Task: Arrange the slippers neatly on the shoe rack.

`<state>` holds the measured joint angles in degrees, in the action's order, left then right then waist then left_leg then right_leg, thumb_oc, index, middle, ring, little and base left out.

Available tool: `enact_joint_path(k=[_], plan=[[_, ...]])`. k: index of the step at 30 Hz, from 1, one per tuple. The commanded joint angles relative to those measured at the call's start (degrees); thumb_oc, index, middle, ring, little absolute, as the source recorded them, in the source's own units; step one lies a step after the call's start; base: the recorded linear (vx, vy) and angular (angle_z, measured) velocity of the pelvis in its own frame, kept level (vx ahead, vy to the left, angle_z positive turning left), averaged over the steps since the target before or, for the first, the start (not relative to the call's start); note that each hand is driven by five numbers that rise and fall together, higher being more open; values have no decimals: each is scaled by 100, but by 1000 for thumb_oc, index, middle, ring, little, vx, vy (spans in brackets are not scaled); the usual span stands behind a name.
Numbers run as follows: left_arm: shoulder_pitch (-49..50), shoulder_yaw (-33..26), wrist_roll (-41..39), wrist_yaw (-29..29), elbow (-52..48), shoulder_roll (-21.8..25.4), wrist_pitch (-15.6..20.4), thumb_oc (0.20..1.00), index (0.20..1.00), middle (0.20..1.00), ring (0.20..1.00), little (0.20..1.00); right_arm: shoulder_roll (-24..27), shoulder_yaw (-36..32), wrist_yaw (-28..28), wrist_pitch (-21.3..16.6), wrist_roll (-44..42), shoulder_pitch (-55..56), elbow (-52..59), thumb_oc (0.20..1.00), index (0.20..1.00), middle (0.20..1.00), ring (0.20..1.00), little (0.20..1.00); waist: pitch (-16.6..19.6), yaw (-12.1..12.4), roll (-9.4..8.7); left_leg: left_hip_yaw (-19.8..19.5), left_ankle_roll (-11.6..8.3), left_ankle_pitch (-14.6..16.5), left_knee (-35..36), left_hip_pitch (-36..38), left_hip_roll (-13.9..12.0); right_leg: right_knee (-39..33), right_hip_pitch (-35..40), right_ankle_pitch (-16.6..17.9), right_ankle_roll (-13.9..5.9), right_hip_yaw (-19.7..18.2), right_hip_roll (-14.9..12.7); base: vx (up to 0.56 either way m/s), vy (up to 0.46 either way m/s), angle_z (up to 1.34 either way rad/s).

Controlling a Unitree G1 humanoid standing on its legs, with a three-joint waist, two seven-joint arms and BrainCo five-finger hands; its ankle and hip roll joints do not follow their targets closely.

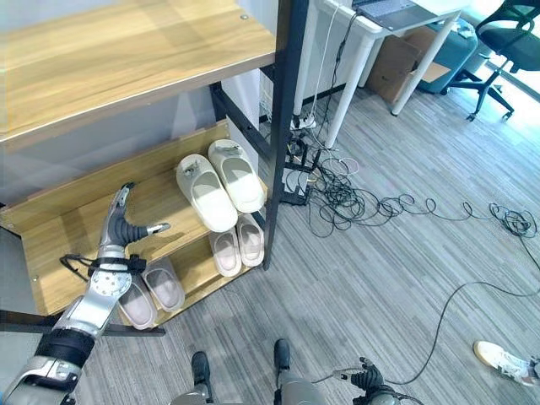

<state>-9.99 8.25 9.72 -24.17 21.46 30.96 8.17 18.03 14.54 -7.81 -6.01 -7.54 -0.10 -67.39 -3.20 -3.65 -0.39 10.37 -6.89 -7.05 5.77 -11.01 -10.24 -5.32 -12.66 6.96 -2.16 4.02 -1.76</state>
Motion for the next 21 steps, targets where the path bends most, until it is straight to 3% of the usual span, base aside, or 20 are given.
enact_joint_path(k=[1, 6, 8, 12, 17, 21], plan=[[-59, -238, 28, 257, -303, 99, 478, 1000, 1000, 1000, 1000, 1000, 188, -377, -38, -49, -22, -317, -216, 1000, 1000, 1000, 1000, 1000, -141, 82, 526, -269, -190, -168, -77, -239, -333, 846, -405, -800, -360, 117, -133, 0, 0, 0], [553, -241, -159, 556, -644, 126, 664, 1000, 1000, 1000, 1000, 1000, 172, -481, -20, -52, -71, -310, -297, 1000, 1000, 1000, 1000, 1000, -144, 168, 547, -285, -161, -159, -77, -240, -296, 815, -363, -779, -372, 147, -159, -1, 3, 1], [1222, -73, -439, 1115, -1001, 350, 857, 1000, 1000, 1000, 1000, 1000, 189, -603, 31, -48, -75, -242, -364, 1000, 1000, 1000, 1000, 1000, -120, 267, 563, -323, -142, -147, -77, -180, -264, 790, -213, -786, -391, 208, -174, -7, 27, 13], [1768, 127, -841, 1682, -1156, 648, 1011, 1000, 1000, 1000, 1000, 1000, 166, -680, 77, -50, -112, -207, -399, 1000, 1000, 1000, 1000, 1000, -92, 328, 562, -344, -134, -130, -77, -107, -236, 688, -57, -750, -430, 263, -171, -2, 13, 16], [2078, 503, -1030, 2073, -742, 700, 959, 1000, 1000, 1000, 1000, 1000, 154, -668, 97, -53, -137, -211, -420, 1000, 1000, 1000, 1000, 1000, -44, 375, 565, -359, -112, -125, -77, -76, -219, 589, 16, -702, -466, 310, -192, 1, 2, 3], [2170, 979, -932, 2317, 615, 265, 776, 1000, 1000, 1000, 1000, 1000, 169, -618, 123, -66, -142, -169, -449, 1000, 1000, 1000, 1000, 1000, -24, 341, 552, -364, -69, -96, -77, 24, -175, 567, 135, -711, -466, 319, -204, 4, 5, 2]])
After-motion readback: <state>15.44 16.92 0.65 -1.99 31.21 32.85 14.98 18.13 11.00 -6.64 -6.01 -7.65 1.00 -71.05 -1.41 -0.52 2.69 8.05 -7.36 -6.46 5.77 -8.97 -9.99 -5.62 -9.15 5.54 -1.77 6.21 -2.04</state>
